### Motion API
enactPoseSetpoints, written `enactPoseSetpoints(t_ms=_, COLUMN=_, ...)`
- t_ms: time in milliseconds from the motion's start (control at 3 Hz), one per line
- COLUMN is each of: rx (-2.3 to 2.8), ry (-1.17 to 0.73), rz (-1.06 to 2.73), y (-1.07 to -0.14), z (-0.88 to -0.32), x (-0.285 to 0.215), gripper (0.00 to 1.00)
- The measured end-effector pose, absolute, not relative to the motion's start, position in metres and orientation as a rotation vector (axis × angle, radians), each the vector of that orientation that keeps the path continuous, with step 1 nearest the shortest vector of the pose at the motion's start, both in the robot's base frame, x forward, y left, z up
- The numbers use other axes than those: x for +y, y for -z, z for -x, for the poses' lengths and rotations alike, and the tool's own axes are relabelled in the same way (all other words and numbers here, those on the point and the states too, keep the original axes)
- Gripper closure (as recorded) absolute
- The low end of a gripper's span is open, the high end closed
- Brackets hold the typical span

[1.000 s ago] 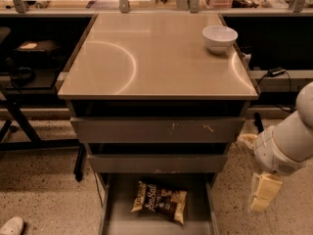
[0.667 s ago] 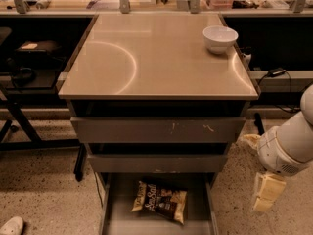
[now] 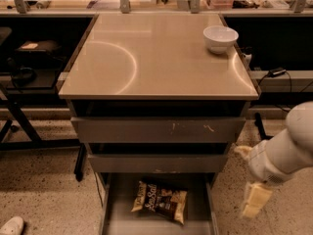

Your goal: Pick brown chip bag from bottom drawer and place on counter

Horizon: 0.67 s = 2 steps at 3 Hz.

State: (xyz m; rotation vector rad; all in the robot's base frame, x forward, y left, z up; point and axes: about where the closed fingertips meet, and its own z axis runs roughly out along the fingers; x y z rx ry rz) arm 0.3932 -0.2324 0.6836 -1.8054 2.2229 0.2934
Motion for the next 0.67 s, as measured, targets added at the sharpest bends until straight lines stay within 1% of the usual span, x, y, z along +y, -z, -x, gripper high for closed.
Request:
enactPoseSetpoints(t_ms=333, rx=2.228, ry=-0.397, rz=1.74, y=-0.583, z=-0.399, x=-0.23, gripper=0.0)
enactPoseSetpoints(t_ms=667, rx=2.246, ry=-0.482, rz=1.676, y=-0.505, z=-0.417, x=-0.231, gripper=0.0)
